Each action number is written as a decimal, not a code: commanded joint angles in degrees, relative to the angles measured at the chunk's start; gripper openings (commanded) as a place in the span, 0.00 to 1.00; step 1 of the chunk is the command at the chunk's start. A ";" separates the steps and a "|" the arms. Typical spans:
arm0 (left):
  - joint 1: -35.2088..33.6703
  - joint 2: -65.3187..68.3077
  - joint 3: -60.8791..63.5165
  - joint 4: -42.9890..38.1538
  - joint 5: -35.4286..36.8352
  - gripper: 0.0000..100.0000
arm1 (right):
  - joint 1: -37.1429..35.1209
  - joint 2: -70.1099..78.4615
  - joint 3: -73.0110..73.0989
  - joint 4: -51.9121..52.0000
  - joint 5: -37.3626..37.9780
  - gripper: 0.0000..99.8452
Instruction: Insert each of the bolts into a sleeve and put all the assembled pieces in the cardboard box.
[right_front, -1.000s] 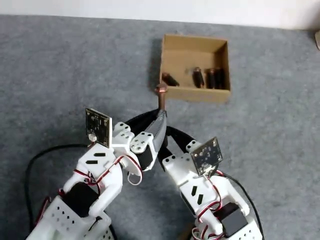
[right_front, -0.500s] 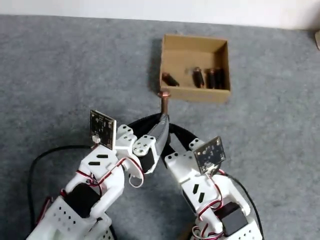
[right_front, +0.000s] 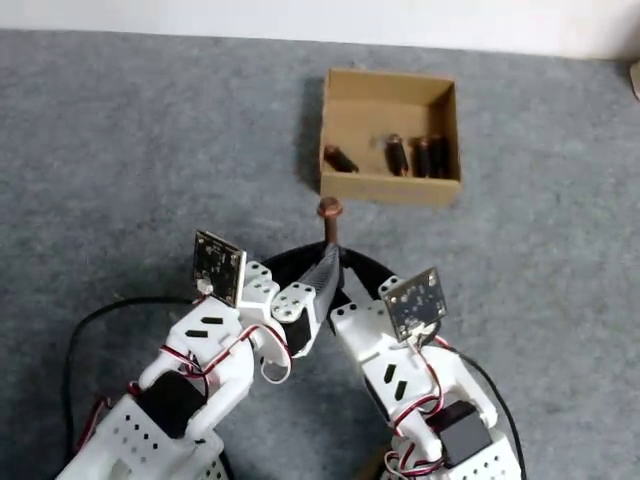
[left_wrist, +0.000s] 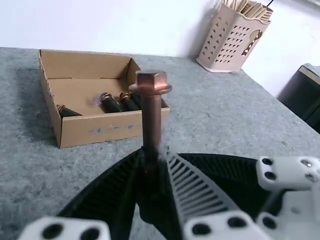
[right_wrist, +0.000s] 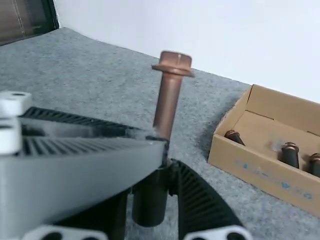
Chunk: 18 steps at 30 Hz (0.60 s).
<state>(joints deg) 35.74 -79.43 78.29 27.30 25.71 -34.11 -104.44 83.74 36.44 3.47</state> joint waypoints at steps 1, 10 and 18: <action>-1.54 0.22 1.19 0.88 -0.09 0.01 | 0.92 -0.92 -1.63 -3.21 0.53 0.00; -1.71 0.22 -1.71 11.08 -2.11 0.22 | 0.92 -0.92 -1.54 -3.21 0.53 0.00; -1.63 0.22 -3.03 12.66 -2.46 0.21 | 0.92 -0.92 -1.54 -3.12 0.53 0.00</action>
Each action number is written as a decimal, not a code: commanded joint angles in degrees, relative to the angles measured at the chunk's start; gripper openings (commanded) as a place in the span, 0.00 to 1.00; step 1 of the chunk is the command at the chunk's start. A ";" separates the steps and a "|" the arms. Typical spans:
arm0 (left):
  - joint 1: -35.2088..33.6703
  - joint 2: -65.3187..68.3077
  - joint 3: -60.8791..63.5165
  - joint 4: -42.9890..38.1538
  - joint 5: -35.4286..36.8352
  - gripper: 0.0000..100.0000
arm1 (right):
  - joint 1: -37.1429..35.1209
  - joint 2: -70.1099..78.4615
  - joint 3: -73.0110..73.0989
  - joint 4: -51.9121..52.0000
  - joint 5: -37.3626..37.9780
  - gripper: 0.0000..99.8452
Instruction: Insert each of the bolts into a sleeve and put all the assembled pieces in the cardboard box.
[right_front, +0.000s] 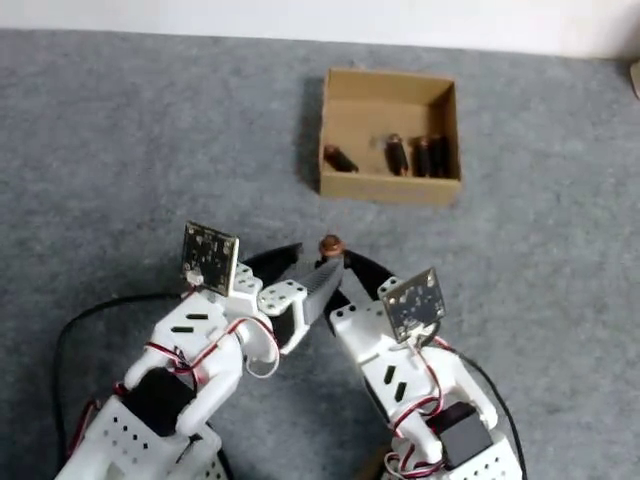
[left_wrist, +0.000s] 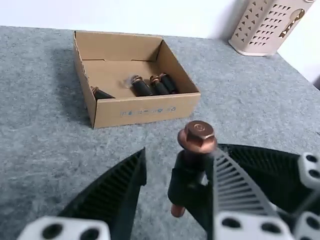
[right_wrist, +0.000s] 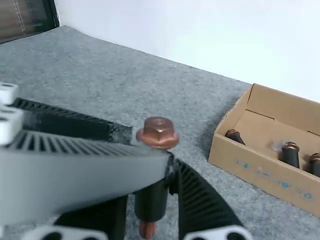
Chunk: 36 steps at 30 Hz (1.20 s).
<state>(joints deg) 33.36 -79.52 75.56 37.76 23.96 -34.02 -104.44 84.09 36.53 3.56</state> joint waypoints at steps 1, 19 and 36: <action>1.19 0.31 -0.40 2.20 -0.70 0.20 | 0.84 -0.92 -1.89 -3.21 0.44 0.00; 11.74 0.31 -7.43 12.04 -3.96 0.21 | 0.75 -0.92 -1.89 -1.45 0.44 0.00; -14.90 0.31 -15.16 12.04 -3.69 0.20 | 0.84 -0.84 4.26 -9.10 0.44 0.00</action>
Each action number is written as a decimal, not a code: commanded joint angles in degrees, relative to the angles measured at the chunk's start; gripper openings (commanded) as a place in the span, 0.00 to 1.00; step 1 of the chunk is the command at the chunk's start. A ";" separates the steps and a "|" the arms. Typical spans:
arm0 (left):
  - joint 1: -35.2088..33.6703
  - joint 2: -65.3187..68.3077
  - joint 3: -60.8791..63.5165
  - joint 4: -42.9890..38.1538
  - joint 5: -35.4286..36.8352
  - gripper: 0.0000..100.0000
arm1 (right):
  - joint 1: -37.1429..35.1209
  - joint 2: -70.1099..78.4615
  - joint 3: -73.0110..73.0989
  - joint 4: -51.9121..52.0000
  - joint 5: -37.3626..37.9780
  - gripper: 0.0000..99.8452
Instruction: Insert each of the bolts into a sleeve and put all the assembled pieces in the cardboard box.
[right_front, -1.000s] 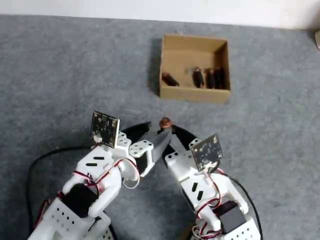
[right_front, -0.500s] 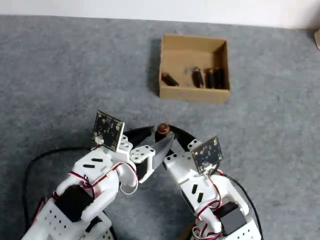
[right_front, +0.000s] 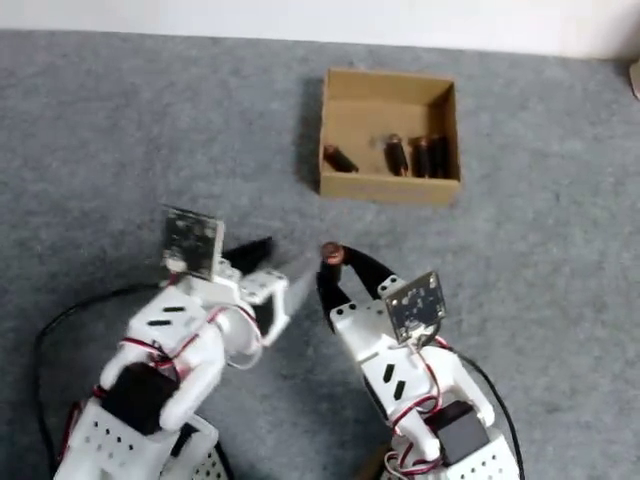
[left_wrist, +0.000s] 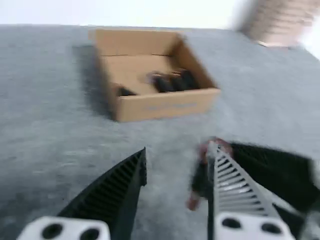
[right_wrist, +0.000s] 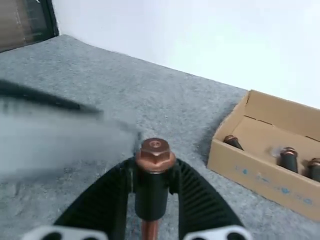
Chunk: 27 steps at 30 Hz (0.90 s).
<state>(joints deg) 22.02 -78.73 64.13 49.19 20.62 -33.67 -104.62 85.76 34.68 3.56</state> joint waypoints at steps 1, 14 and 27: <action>-3.65 -0.48 -4.35 0.62 -0.35 0.20 | 0.48 -0.66 4.00 -9.27 0.53 0.00; -7.87 0.13 4.44 -2.90 -4.57 0.09 | 3.56 -0.66 8.66 -13.58 0.53 0.00; -21.05 0.22 16.57 -21.98 -15.56 0.01 | 13.76 3.65 -3.21 0.31 3.16 0.00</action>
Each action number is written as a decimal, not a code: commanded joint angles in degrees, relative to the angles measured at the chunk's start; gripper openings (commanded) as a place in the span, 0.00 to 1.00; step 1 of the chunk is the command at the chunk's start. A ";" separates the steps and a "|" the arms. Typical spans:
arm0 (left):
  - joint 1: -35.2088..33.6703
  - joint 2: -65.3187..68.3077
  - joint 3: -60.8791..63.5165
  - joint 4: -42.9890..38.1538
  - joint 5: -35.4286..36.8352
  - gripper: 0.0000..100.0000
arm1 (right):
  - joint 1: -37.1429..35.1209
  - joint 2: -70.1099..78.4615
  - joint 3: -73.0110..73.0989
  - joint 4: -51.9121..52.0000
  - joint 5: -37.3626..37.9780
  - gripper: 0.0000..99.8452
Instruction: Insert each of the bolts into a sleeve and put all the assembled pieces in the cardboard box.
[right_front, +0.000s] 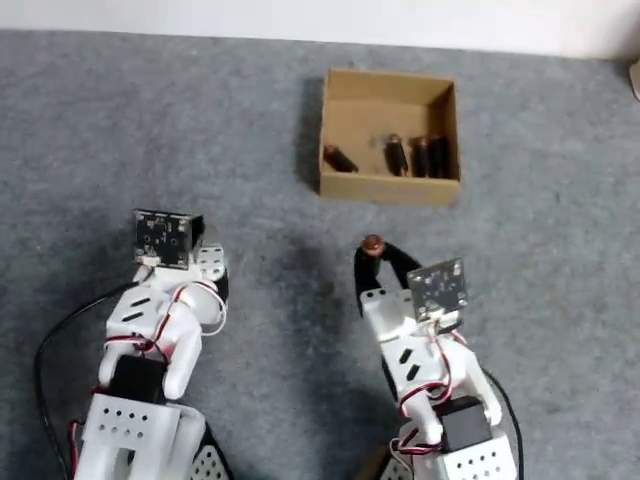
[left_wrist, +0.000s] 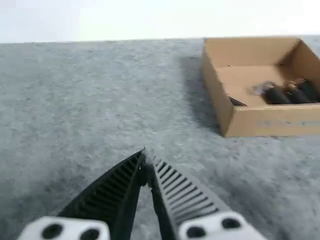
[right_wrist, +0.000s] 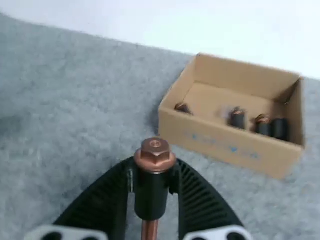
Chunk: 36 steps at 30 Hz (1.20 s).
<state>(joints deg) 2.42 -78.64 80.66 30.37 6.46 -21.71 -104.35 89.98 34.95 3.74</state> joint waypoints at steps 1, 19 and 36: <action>-1.54 0.13 0.84 -4.31 -2.11 0.01 | 1.80 6.02 -10.33 -0.04 4.13 0.00; -1.54 0.13 3.82 -8.62 -2.81 0.01 | 12.35 99.03 -81.36 4.53 6.24 0.00; 1.01 0.13 3.82 -8.53 -5.54 0.01 | 23.34 146.15 -130.59 20.79 5.89 0.00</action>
<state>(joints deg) 1.71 -78.64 84.88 23.08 1.45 -0.35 39.38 -30.02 51.30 9.45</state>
